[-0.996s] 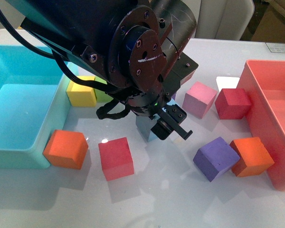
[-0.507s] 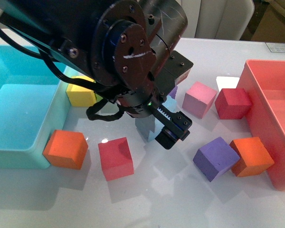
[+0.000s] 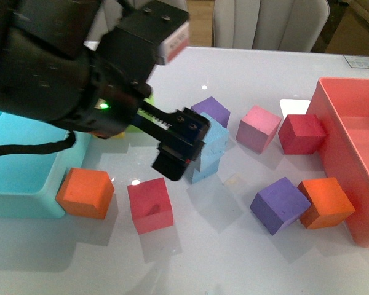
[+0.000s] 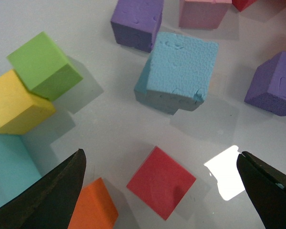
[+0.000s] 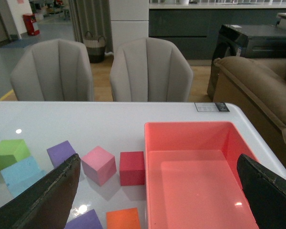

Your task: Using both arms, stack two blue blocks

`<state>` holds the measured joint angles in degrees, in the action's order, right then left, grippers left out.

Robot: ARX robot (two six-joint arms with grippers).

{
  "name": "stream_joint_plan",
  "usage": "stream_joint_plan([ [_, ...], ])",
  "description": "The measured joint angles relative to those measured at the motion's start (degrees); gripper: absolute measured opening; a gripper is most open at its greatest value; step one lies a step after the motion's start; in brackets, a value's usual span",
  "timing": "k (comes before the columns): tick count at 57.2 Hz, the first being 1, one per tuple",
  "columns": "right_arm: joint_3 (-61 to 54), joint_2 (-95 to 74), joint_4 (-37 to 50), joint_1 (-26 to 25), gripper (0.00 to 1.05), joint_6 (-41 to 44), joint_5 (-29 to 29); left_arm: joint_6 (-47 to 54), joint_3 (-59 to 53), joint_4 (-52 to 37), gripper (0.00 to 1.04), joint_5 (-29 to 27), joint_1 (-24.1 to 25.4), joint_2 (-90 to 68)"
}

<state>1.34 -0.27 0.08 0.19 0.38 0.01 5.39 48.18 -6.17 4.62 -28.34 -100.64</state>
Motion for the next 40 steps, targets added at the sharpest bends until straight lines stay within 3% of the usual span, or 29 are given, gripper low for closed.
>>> stream_joint_plan([
  [7, 0.0, 0.0, 0.0, 0.0, 0.96, 0.0, 0.0, -1.4, -5.57, -0.63, 0.96, 2.01, 3.04, 7.04],
  [10, 0.0, 0.0, 0.0, 0.0, 0.96, -0.02, 0.13, -2.58, -10.78, -13.2, 0.88, -6.51, 2.99, 7.82],
  [12, 0.0, 0.0, 0.0, 0.0, 0.96, -0.02, -0.09, -3.52, -16.76, -28.41, 0.8, -17.79, 3.48, 7.98],
  [14, 0.02, 0.02, 0.0, 0.0, 0.96, -0.04, -0.04, -3.8, -20.61, -37.29, 0.74, -22.03, 4.13, 8.26],
  [16, 0.0, 0.0, 0.0, 0.0, 0.96, -0.04, -0.02, -4.31, -25.62, -49.7, 0.65, -25.07, 5.64, 9.66],
  [20, 0.0, 0.02, -0.02, 0.0, 0.96, -0.07, -0.02, -4.76, -28.81, -58.31, 0.55, -24.94, 7.67, 13.22],
  [36, 0.0, 0.0, -0.02, 0.0, 0.96, -0.13, -0.02, -5.25, -39.54, -55.93, 0.01, -17.25, 15.19, 28.87],
  [40, 0.0, 0.0, -0.02, 0.0, 0.96, -0.15, -0.04, -5.27, -41.22, -53.75, 0.02, -15.58, 16.76, 33.07],
])
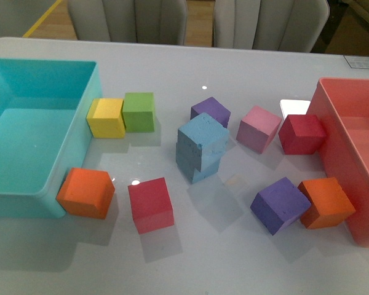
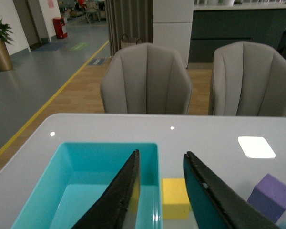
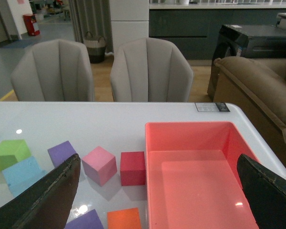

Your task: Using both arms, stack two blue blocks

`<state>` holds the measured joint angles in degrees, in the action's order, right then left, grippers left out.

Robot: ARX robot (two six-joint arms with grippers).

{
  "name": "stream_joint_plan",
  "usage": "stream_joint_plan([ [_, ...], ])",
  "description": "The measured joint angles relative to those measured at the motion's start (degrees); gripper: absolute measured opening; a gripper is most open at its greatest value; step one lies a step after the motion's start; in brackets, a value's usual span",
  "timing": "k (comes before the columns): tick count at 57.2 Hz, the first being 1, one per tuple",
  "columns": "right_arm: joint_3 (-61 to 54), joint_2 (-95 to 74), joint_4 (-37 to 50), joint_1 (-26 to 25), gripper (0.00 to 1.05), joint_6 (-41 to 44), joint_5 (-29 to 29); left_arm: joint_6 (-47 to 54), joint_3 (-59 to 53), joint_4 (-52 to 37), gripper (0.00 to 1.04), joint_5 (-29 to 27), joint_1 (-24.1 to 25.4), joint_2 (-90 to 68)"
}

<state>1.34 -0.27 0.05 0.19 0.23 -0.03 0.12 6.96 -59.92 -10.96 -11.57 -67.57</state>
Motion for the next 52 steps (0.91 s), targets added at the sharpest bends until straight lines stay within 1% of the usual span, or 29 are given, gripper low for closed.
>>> stream_joint_plan([
  [6, 0.0, 0.0, 0.0, 0.0, 0.96, 0.02, 0.0, 0.0, -2.45, 4.59, 0.02, 2.25, 2.49, 6.8],
  [23, 0.0, 0.0, 0.0, 0.0, 0.96, 0.0, 0.0, 0.0, -5.29, 15.34, 0.02, 5.84, 6.12, 20.65],
  [26, 0.0, 0.0, 0.0, 0.0, 0.96, 0.0, 0.0, 0.04, -5.66, 17.84, 0.02, 9.9, 9.01, 23.5],
  [31, 0.02, 0.0, 0.0, 0.0, 0.96, 0.0, 0.02, 0.0, -6.12, 21.7, 0.02, 10.38, 11.19, 27.96],
  [36, 0.0, 0.0, 0.0, 0.0, 0.96, 0.0, 0.02, -0.02, -6.12, 26.4, 0.02, 10.95, 11.3, 33.2],
  [52, 0.0, 0.0, 0.0, 0.0, 0.96, 0.0, 0.02, -0.02, -6.12, 35.08, 0.02, 10.95, 11.32, 42.51],
])
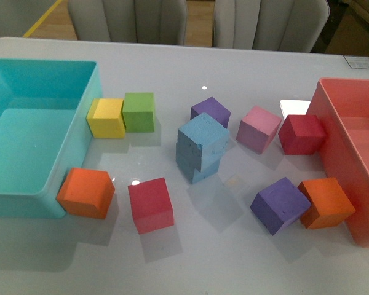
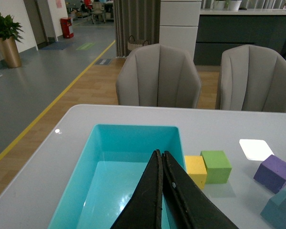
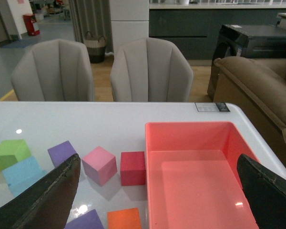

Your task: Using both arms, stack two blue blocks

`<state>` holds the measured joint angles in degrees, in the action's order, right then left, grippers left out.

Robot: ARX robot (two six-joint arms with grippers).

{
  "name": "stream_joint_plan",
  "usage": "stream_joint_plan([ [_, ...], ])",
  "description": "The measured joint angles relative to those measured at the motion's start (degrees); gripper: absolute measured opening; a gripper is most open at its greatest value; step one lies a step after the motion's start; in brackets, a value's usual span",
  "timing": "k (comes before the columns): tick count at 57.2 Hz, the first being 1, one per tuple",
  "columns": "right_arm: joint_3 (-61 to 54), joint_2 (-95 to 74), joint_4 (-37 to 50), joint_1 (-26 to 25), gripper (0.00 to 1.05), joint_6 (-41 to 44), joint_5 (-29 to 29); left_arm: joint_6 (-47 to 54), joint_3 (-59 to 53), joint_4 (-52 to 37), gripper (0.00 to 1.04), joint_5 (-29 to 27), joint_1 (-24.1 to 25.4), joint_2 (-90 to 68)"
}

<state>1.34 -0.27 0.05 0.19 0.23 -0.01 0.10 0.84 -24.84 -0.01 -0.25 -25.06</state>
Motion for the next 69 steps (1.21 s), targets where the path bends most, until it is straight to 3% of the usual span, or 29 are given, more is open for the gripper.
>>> stream_joint_plan([
  [42, 0.0, 0.0, 0.0, 0.0, 0.96, 0.0, 0.0, 0.0, 0.0, 14.93, 0.02, 0.0, 0.0, 15.23],
  [49, 0.0, 0.0, -0.02, 0.0, 0.96, 0.0, 0.02, 0.02, 0.0, 24.28, 0.02, 0.02, 0.0, 23.34],
  [69, 0.0, 0.0, -0.02, 0.0, 0.96, 0.0, 0.0, 0.02, 0.0, 24.76, 0.02, 0.02, 0.0, 24.68],
])
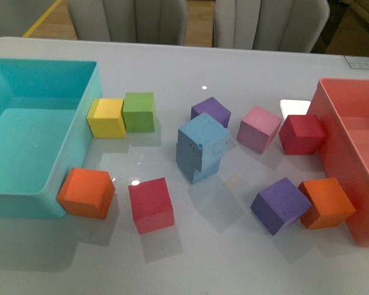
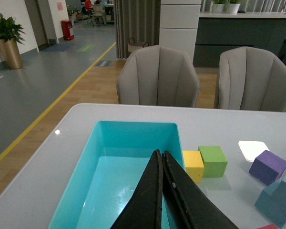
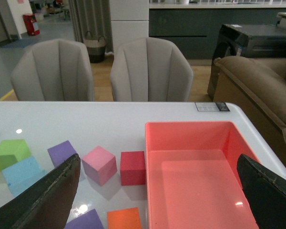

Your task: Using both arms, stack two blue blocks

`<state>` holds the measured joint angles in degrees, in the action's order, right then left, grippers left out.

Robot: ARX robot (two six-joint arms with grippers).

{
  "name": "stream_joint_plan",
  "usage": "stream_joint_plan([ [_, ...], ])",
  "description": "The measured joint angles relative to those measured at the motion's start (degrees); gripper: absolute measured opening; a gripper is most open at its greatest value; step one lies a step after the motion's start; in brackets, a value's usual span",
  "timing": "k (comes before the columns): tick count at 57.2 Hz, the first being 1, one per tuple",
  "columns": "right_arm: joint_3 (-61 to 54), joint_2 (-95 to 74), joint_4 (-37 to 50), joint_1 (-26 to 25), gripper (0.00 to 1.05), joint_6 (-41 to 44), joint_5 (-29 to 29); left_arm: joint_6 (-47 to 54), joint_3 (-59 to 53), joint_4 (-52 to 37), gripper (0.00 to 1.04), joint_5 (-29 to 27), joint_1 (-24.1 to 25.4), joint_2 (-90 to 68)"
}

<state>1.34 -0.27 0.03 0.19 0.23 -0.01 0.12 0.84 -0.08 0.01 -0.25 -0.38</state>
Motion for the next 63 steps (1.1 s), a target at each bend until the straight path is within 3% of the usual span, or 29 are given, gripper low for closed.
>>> stream_joint_plan([
  [10, 0.0, 0.0, 0.0, 0.0, 0.96, 0.0, 0.0, -0.07, 0.0, 0.0, 0.03, 0.0, 0.0, 0.0],
  [40, 0.02, 0.0, 0.0, 0.0, 0.96, 0.0, 0.0, -0.02, 0.0, 0.0, 0.97, 0.0, 0.0, 0.0],
  [63, 0.0, 0.0, 0.0, 0.0, 0.96, 0.0, 0.0, -0.02, 0.0, 0.0, 0.96, 0.0, 0.0, 0.0],
])
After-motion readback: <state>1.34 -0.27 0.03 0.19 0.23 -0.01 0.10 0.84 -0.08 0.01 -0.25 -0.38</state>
